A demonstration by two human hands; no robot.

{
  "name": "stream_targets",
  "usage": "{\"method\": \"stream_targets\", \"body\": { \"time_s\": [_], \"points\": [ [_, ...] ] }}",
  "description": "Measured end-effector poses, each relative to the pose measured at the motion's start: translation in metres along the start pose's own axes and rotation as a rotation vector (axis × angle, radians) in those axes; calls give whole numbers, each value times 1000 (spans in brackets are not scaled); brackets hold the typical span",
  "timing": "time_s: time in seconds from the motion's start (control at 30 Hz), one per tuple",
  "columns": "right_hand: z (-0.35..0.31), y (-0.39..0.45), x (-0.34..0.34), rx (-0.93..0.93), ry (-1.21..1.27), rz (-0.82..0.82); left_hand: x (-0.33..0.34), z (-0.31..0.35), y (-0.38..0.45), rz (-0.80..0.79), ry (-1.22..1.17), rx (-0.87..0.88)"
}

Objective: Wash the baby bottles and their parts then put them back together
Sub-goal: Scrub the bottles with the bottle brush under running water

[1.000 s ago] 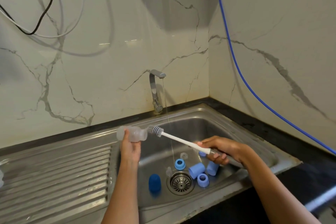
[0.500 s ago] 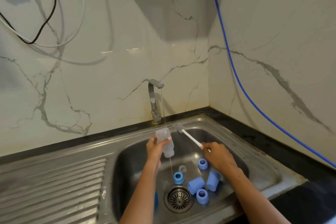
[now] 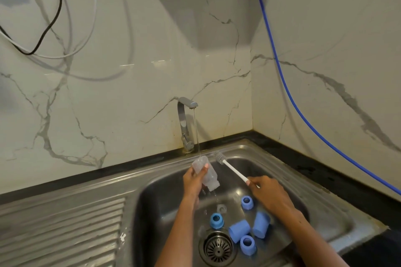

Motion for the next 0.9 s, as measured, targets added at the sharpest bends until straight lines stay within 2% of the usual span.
{"method": "stream_targets", "body": {
  "time_s": [0.07,0.17,0.33,0.4,0.53,0.63,0.77,0.9],
  "points": [
    [0,0,0,14,0,-16,0,-1,1,-42,-35,-27],
    [2,0,2,40,15,-39,3,-1,1,-75,-253,-134],
    [4,0,7,41,23,-54,-3,-4,7,26,-615,-318],
    [4,1,8,42,23,-56,-3,-4,8,38,-628,-334],
    [3,2,8,49,26,-56,5,-1,5,60,-336,-188],
    [1,-1,11,45,15,-79,8,2,6,60,-305,-146],
    [0,-1,12,43,1,-87,14,13,19,62,-483,-183],
    [0,1,7,31,-4,-91,14,9,19,119,-766,-303]
  ]
}}
Point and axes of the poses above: each hand's wrist, its own y-axis towards the middle knuckle, its own x-axis out of the palm, z = x × y, the point moved 5 cm from there along y, towards the middle knuckle, and after that the axes turned 6 degrees about z, right-handed, at the moved point
